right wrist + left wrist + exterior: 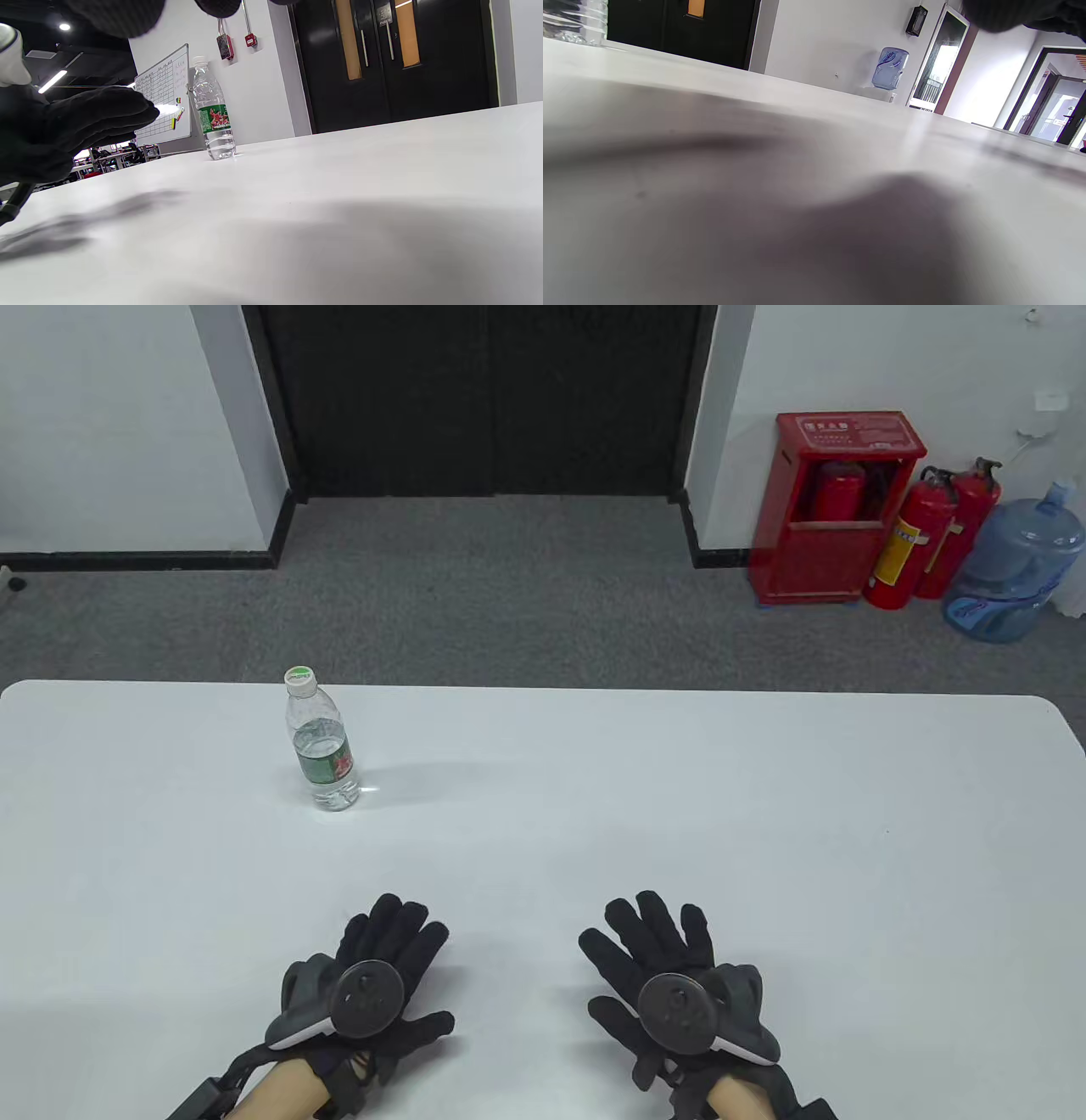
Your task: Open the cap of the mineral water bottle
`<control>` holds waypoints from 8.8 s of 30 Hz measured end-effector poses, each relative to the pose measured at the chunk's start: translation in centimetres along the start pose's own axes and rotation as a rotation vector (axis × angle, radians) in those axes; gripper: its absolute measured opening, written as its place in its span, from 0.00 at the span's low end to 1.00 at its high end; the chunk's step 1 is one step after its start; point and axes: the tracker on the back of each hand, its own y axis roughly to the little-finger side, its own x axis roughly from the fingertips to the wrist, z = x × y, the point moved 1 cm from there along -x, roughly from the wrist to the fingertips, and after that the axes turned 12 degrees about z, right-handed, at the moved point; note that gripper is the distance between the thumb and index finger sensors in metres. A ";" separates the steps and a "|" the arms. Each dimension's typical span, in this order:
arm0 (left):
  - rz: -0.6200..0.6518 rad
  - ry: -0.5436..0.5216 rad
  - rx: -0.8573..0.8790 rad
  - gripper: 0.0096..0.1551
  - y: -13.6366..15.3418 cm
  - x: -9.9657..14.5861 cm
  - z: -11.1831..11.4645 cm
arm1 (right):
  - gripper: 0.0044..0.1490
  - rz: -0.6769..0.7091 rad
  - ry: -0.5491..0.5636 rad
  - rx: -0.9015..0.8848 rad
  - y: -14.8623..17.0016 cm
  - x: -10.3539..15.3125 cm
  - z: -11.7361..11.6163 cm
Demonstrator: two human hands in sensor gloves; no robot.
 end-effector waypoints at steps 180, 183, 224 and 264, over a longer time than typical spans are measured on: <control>0.244 -0.449 0.593 0.55 -5.8 -5.0 -5.3 | 0.42 0.294 0.257 0.181 -11.0 -9.0 9.5; 0.232 -0.452 0.578 0.55 -6.1 -4.8 -5.5 | 0.42 0.279 0.228 0.154 -10.7 -9.0 9.3; 0.243 -0.451 0.488 0.55 -6.3 -4.9 -5.8 | 0.42 0.054 -0.106 -0.001 0.5 -0.5 0.0; 0.250 -0.441 0.463 0.55 -6.2 -5.0 -5.3 | 0.48 -0.094 0.107 -0.057 2.7 1.7 3.0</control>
